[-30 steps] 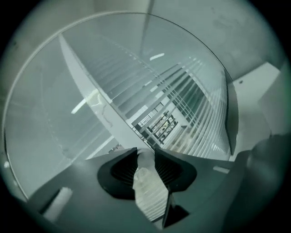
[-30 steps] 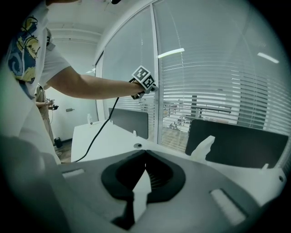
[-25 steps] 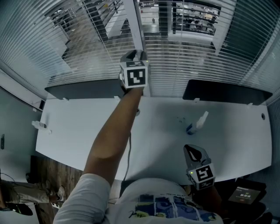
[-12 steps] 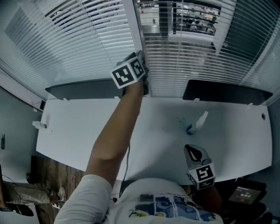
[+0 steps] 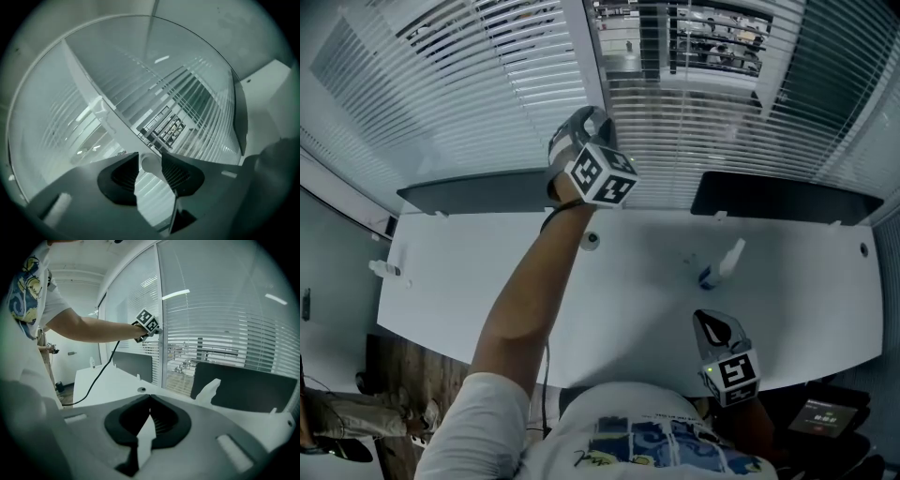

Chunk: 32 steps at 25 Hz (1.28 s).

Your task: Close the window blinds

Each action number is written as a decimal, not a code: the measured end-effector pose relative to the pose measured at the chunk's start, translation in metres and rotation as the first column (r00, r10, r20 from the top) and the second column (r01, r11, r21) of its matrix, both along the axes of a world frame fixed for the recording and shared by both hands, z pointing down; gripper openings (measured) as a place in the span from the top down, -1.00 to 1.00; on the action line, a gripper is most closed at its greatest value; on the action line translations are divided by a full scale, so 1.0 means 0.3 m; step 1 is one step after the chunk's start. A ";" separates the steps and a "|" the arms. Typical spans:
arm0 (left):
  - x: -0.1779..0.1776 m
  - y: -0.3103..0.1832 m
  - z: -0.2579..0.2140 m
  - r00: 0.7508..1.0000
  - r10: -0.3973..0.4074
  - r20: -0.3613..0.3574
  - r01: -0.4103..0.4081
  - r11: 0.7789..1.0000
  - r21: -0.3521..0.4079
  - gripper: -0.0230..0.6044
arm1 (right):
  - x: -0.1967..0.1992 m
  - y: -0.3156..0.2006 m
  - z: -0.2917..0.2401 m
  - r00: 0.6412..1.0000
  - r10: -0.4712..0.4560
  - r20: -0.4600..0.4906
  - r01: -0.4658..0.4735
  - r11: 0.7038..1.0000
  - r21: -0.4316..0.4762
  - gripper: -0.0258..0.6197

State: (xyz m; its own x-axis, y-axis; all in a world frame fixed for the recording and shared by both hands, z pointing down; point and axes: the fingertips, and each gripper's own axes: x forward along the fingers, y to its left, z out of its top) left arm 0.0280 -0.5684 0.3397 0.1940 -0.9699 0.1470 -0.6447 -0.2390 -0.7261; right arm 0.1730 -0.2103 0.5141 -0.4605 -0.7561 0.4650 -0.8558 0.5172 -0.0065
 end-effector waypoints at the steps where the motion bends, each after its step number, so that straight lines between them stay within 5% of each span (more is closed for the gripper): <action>1: 0.005 -0.002 0.007 0.999 0.001 0.035 -0.001 1.000 0.006 0.47 | 0.000 -0.002 0.001 1.000 0.002 0.005 -0.002 1.000 0.006 0.91; 3: 0.008 -0.005 0.013 0.998 0.001 0.060 -0.002 1.000 0.011 0.51 | 0.008 -0.002 0.009 1.000 0.001 -0.003 -0.001 1.000 0.018 0.91; 6: 0.004 -0.004 0.009 1.000 -0.001 -0.002 0.001 1.000 0.000 0.52 | 0.017 0.003 0.011 1.000 0.004 -0.013 -0.004 1.000 0.003 0.91; 9: -0.007 -0.005 -0.002 0.987 -0.009 -0.160 0.003 0.999 -0.037 0.54 | 0.014 0.001 0.008 1.000 0.004 -0.014 -0.004 1.000 -0.003 0.91; 11: -0.024 -0.006 -0.008 0.943 -0.025 -0.333 -0.003 0.996 -0.084 0.54 | 0.010 0.002 0.007 1.000 0.002 -0.013 -0.002 1.000 -0.004 0.91; 13: -0.044 -0.005 -0.015 0.851 -0.058 -0.522 -0.012 0.991 -0.131 0.55 | 0.012 0.005 0.011 1.000 0.002 -0.013 -0.002 1.000 -0.005 0.91; 17: -0.072 -0.012 -0.012 0.603 -0.129 -0.787 -0.047 0.980 -0.196 0.55 | 0.018 0.005 0.017 1.000 0.003 -0.014 -0.003 1.000 0.000 0.91; 22: -0.086 -0.012 0.004 0.369 -0.170 -0.914 -0.124 0.965 -0.230 0.55 | 0.011 0.011 0.019 1.000 0.004 0.000 -0.004 1.000 -0.016 0.91; 25: -0.099 -0.012 0.010 0.190 -0.191 -0.963 -0.179 0.958 -0.225 0.55 | 0.004 0.011 0.016 1.000 0.001 0.016 0.000 1.000 -0.018 0.91; 27: -0.105 -0.013 0.011 0.126 -0.197 -0.972 -0.200 0.955 -0.219 0.56 | 0.008 0.010 0.021 1.000 -0.008 -0.004 0.008 1.000 0.000 0.91; 29: -0.104 -0.014 0.008 0.147 -0.192 -0.970 -0.203 0.954 -0.220 0.55 | 0.009 0.008 0.017 1.000 -0.008 -0.010 0.008 1.000 0.007 0.91; 30: -0.100 -0.013 0.007 0.190 -0.184 -0.964 -0.199 0.955 -0.221 0.54 | 0.009 0.008 0.017 1.000 -0.007 -0.010 0.007 1.000 0.004 0.91; 32: -0.091 -0.010 0.004 0.324 -0.158 -0.933 -0.171 0.960 -0.222 0.51 | 0.008 0.010 0.019 1.000 -0.006 -0.005 0.006 1.000 -0.005 0.91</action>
State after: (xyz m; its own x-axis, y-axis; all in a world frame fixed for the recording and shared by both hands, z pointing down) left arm 0.0006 -0.5715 0.3410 0.3656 -0.9277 0.0761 -0.8436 -0.2957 0.4483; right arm 0.1755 -0.2073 0.5198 -0.4627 -0.7510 0.4710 -0.8528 0.5222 -0.0050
